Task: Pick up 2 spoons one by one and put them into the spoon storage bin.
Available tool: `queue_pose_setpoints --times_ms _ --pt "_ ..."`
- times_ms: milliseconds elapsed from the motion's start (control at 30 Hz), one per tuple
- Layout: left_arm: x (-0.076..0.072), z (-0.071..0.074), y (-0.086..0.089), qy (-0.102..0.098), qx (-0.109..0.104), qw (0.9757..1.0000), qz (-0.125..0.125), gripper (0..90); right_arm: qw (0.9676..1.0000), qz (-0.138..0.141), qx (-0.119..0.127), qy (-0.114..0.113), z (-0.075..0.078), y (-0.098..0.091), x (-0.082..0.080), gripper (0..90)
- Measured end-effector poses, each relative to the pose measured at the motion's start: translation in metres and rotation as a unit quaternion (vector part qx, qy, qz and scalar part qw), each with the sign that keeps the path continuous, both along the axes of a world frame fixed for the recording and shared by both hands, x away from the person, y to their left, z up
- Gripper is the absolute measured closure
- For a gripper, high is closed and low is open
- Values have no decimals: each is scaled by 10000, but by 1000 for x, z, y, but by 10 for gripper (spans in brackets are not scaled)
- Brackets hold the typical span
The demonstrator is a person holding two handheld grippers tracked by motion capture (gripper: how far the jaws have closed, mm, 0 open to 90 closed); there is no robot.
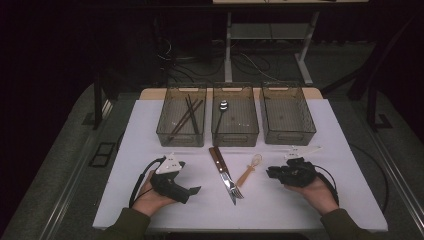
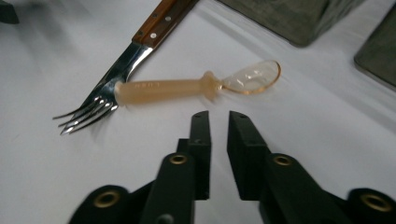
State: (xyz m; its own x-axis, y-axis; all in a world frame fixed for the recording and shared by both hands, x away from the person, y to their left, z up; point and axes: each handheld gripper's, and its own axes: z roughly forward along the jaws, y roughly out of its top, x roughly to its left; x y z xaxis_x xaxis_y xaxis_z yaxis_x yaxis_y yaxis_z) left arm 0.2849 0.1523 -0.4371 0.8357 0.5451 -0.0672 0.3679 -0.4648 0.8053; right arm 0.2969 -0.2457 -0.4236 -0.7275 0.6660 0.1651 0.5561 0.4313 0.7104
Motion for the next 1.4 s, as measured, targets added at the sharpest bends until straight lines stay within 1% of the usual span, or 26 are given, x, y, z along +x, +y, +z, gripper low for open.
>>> queue_pose_setpoints --times_ms 100,167,300,400,567,733,867,1000,1033,1100,1300,1400 --pt "0 0 0 3 32 10000 -36 0 9999 100 -31 0 1 8 10 898" --pt "0 -1 -1 0 15 10000 -39 0 9999 141 -13 35 1 14 17 898" --pt "0 -2 -1 4 66 10000 -74 0 9997 231 -111 42 -2 26 28 899" --pt "0 -2 -1 22 69 9999 -86 0 9996 223 -154 27 -3 35 37 899" --pt "0 -3 -1 34 72 9999 -110 0 9995 238 -206 42 -5 46 49 899" --pt "0 -2 -1 30 58 9999 -115 0 9989 283 -358 102 -11 55 59 899" --pt "0 -3 -1 34 51 9999 -123 0 9983 334 -466 138 -16 61 63 899" --pt "0 -2 -1 23 46 9999 -133 0 9974 311 -624 153 -19 65 64 899" --pt "0 -2 -1 25 36 9999 -129 0 9971 287 -678 178 -19 65 64 899" --pt "0 -2 -1 26 25 9999 -126 0 9969 301 -707 180 -19 65 63 899" --pt "0 -2 -1 25 9 9999 -140 0 9961 343 -794 162 -18 64 60 899" --pt "0 -2 -1 35 -9 9999 -139 0 9954 378 -874 135 -18 63 59 899"
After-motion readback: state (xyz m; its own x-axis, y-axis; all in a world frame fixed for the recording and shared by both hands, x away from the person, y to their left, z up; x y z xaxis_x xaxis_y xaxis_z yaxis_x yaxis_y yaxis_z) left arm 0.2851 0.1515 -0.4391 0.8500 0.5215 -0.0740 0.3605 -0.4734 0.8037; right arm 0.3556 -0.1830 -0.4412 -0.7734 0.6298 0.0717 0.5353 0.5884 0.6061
